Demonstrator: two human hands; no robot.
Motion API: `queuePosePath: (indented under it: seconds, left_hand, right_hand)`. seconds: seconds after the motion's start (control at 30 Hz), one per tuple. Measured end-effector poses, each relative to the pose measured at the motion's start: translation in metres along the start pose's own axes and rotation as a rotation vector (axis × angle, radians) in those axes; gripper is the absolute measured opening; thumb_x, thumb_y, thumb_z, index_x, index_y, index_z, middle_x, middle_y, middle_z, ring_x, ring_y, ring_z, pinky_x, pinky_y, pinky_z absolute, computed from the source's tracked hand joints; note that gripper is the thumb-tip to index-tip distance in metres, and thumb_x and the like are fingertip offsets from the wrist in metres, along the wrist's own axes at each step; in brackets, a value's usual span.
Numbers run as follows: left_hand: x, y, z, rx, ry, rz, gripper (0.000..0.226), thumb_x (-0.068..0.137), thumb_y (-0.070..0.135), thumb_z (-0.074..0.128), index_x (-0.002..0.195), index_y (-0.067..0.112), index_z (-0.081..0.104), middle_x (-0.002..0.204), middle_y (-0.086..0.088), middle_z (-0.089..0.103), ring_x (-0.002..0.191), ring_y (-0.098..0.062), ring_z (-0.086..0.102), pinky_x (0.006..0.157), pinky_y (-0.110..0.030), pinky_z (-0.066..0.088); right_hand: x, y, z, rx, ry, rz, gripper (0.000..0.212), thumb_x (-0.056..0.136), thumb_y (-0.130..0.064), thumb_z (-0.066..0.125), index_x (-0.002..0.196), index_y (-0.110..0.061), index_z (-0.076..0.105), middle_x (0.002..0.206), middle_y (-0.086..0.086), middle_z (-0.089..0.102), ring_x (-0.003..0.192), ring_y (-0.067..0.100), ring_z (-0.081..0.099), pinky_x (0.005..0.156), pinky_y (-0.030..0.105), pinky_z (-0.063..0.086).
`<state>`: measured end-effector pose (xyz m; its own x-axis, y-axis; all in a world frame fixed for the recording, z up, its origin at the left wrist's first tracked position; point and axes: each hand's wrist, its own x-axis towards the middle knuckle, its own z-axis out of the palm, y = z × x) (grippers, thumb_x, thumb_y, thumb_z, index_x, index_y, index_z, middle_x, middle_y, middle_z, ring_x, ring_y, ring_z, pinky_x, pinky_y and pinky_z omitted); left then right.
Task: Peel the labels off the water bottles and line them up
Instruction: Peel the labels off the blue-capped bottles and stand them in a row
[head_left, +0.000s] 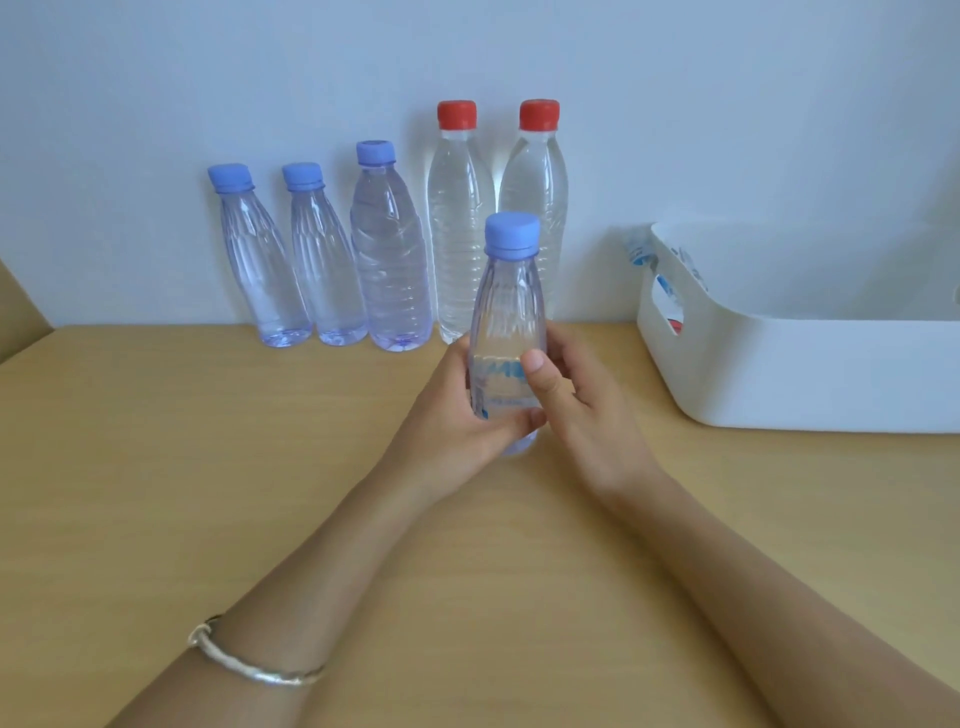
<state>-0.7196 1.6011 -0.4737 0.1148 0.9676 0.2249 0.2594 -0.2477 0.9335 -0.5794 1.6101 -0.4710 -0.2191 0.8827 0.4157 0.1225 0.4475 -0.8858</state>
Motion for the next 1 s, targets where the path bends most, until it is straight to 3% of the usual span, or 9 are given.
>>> queuePosePath:
  seconds: [0.1,0.23,0.37,0.5,0.57,0.73,0.87,0.93,1.0]
  left_hand:
    - [0.001,-0.002,-0.004,0.121,0.101,-0.017,0.074,0.065,0.041,0.086,0.123,0.032,0.040,0.114,0.020,0.056,0.100,0.016,0.054,0.077,-0.016,0.050]
    - [0.003,-0.005,-0.018,0.195,0.120,-0.085,0.099,0.041,0.062,0.078,0.123,0.036,0.030,0.112,0.016,0.053,0.108,0.002,0.053,0.085,-0.022,0.048]
    - [0.002,-0.007,-0.032,0.192,0.160,-0.106,0.076,0.064,0.037,0.087,0.118,0.033,0.034,0.109,0.008,0.051,0.101,-0.005,0.055,0.080,-0.020,0.044]
    - [0.004,-0.011,-0.035,0.145,0.165,-0.042,0.043,0.084,0.008,0.071,0.107,0.034,0.045,0.105,0.004,0.059,0.095,-0.012,0.060,0.089,-0.036,0.050]
    - [0.005,-0.012,-0.032,0.153,0.180,-0.026,0.038,0.088,0.003,0.064,0.114,0.028,0.051,0.109,0.005,0.063,0.098,-0.011,0.062,0.094,-0.038,0.051]
    - [0.004,-0.012,-0.024,0.179,0.178,-0.016,0.054,0.091,0.008,0.061,0.141,0.021,0.046,0.120,0.012,0.064,0.111,-0.003,0.060,0.096,-0.026,0.048]
    - [0.001,-0.007,-0.018,0.194,0.124,0.009,0.057,0.090,0.011,0.064,0.140,0.029,0.044,0.123,0.020,0.062,0.113,0.008,0.056,0.086,-0.014,0.050]
    - [0.000,-0.007,-0.015,0.200,0.107,0.021,0.063,0.087,0.018,0.069,0.142,0.030,0.040,0.122,0.023,0.060,0.114,0.008,0.055,0.090,-0.023,0.053]
    - [0.000,-0.006,-0.010,0.205,0.098,0.011,0.091,0.079,0.035,0.075,0.151,0.030,0.019,0.124,0.023,0.057,0.118,0.008,0.052,0.096,-0.035,0.052]
  right_hand:
    - [0.001,0.007,-0.004,0.025,-0.040,0.105,0.063,0.085,-0.057,0.054,0.140,-0.027,0.043,0.121,-0.009,0.064,0.112,0.003,0.061,0.091,0.027,0.051]
    - [0.000,0.007,-0.005,-0.045,-0.056,0.133,0.065,0.086,-0.041,0.066,0.143,-0.023,0.039,0.113,-0.009,0.066,0.105,0.001,0.062,0.090,0.023,0.048]
    - [-0.001,0.006,-0.006,-0.120,-0.024,0.145,0.066,0.082,-0.038,0.070,0.140,-0.024,0.041,0.111,-0.011,0.059,0.102,0.001,0.058,0.083,0.014,0.045]
    - [-0.003,0.006,-0.005,-0.161,-0.056,0.126,0.044,0.086,-0.028,0.067,0.125,-0.039,0.049,0.104,-0.014,0.053,0.099,0.006,0.057,0.083,0.018,0.044]
    - [-0.003,0.006,-0.004,-0.143,-0.060,0.135,0.044,0.087,-0.025,0.066,0.126,-0.036,0.049,0.105,-0.018,0.053,0.101,0.005,0.058,0.087,0.021,0.047]
    - [-0.002,0.008,-0.004,-0.079,-0.044,0.165,0.039,0.090,-0.017,0.062,0.125,-0.024,0.048,0.122,-0.010,0.059,0.114,0.007,0.057,0.099,0.029,0.047]
    - [-0.001,0.007,-0.005,-0.115,-0.030,0.148,0.036,0.089,-0.020,0.063,0.118,-0.032,0.045,0.109,-0.020,0.057,0.104,0.000,0.057,0.089,0.021,0.048]
    - [-0.001,0.006,-0.005,-0.128,-0.027,0.144,0.037,0.088,-0.024,0.064,0.119,-0.033,0.046,0.106,-0.019,0.057,0.099,-0.001,0.057,0.084,0.016,0.046]
    - [0.000,0.005,-0.005,-0.145,-0.034,0.141,0.039,0.088,-0.028,0.065,0.124,-0.028,0.051,0.111,-0.014,0.059,0.100,0.000,0.058,0.084,0.016,0.046]
